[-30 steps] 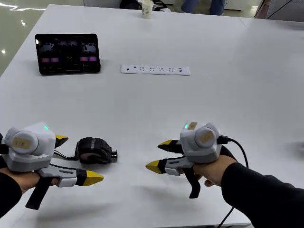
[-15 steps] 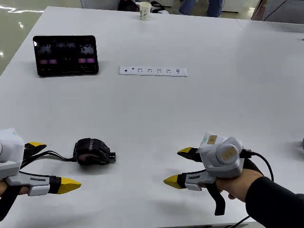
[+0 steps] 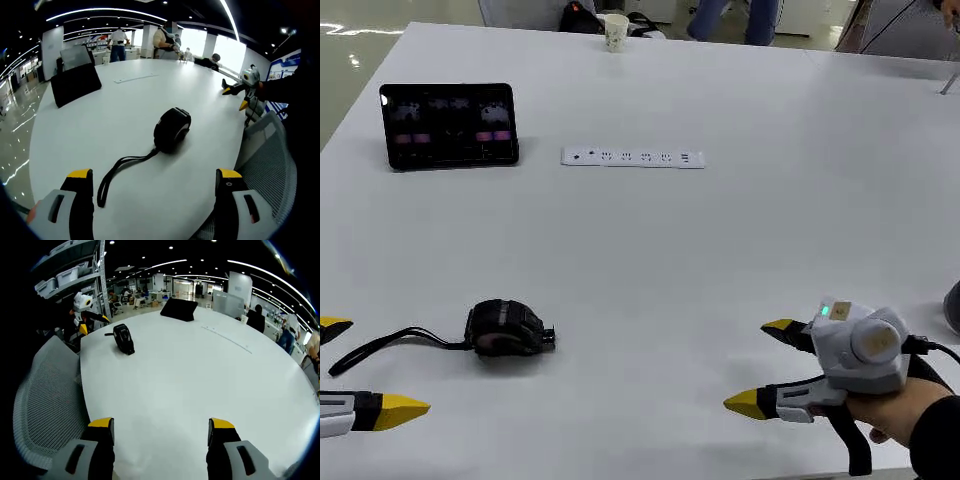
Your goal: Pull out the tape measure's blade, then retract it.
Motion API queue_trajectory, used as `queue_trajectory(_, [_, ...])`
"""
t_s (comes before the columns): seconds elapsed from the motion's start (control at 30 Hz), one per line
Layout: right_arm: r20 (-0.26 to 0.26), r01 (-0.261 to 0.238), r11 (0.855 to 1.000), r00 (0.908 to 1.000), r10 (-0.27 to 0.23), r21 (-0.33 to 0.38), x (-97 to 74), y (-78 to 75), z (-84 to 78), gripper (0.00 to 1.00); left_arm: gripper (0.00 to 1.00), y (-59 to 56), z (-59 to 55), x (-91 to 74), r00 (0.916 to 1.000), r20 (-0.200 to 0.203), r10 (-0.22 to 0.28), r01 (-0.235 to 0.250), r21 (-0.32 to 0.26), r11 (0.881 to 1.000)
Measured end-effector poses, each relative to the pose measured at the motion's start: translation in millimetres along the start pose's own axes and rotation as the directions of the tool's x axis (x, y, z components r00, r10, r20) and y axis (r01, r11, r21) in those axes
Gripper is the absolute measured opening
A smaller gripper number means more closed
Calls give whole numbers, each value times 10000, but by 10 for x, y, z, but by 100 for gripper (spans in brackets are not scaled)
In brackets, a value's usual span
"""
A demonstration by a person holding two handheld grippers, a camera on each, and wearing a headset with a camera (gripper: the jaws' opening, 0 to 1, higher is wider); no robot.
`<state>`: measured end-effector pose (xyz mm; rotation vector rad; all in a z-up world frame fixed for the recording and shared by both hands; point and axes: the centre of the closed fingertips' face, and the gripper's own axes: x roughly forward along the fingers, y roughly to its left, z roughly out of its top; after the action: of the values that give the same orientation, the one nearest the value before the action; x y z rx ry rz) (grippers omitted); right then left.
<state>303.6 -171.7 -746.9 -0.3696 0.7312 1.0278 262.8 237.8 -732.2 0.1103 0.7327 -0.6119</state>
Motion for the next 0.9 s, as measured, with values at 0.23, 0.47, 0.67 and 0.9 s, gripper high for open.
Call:
queue_trajectory(0.23, [102,117,9983,9999,-123,578,-222,-181,-165,91,99,86,1,-59,9999,6,165,-165,-206,9997])
queue_trajectory(0.47, [-38,427,9956,9991,-425,829,-383,-318,-303,99,99,117,21,-93,9999,-79,145,-147,-297,9994])
queue_trajectory(0.67, [55,637,9958,9979,-642,654,-452,-363,-278,99,99,134,71,-119,9999,-55,126,-127,-205,9997])
queue_trajectory(0.9, [98,545,9963,9984,-553,666,-425,-323,-265,99,99,137,80,-125,10000,-46,64,-65,-306,9995])
